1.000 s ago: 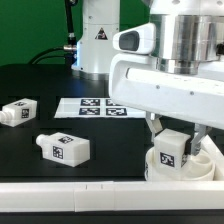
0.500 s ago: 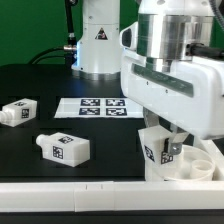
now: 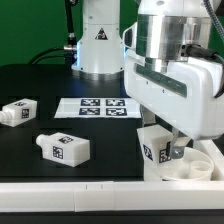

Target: Assemble stool

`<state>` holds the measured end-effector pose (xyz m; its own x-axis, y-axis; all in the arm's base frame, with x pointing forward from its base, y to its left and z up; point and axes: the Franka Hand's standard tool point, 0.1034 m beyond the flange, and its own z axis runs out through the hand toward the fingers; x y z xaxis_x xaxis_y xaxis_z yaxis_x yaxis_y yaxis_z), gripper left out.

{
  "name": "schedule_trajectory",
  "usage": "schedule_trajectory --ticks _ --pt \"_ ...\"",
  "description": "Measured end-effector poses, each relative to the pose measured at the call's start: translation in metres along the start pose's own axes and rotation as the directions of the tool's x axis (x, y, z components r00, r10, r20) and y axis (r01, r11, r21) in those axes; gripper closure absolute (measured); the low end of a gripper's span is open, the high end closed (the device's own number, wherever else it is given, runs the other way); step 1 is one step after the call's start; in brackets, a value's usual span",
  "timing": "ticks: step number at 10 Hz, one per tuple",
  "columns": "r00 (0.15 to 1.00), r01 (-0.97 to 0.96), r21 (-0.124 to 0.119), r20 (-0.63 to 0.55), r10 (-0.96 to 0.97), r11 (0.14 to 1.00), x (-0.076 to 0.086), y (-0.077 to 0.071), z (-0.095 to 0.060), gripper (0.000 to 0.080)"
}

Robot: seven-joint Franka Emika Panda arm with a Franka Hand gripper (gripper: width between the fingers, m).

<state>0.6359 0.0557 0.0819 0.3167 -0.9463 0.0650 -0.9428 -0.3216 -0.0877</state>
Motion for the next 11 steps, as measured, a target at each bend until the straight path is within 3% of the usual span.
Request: schedule_trajectory --ticks 2,5,6,8,9,11 --pt "0.999 0.026 -0.012 0.031 -0.026 1.0 0.0 -0.001 -0.024 0.0155" --pt "0.999 0.029 -0.01 0.024 -0.028 1.0 0.0 -0.001 -0.018 0.015" --pt "0.998 0.057 0.002 0.023 -0.057 0.998 0.003 0.0 -0.019 0.015" --pt "0.991 0.13 0.036 0.024 -0.13 0.991 0.022 0.019 -0.021 0.015" --pt "0.978 0.205 0.044 0.021 -0.206 0.978 0.031 0.03 -0.022 0.015" --pt "0.977 0.213 0.041 0.024 -0.214 0.976 0.031 0.031 -0.021 0.015"
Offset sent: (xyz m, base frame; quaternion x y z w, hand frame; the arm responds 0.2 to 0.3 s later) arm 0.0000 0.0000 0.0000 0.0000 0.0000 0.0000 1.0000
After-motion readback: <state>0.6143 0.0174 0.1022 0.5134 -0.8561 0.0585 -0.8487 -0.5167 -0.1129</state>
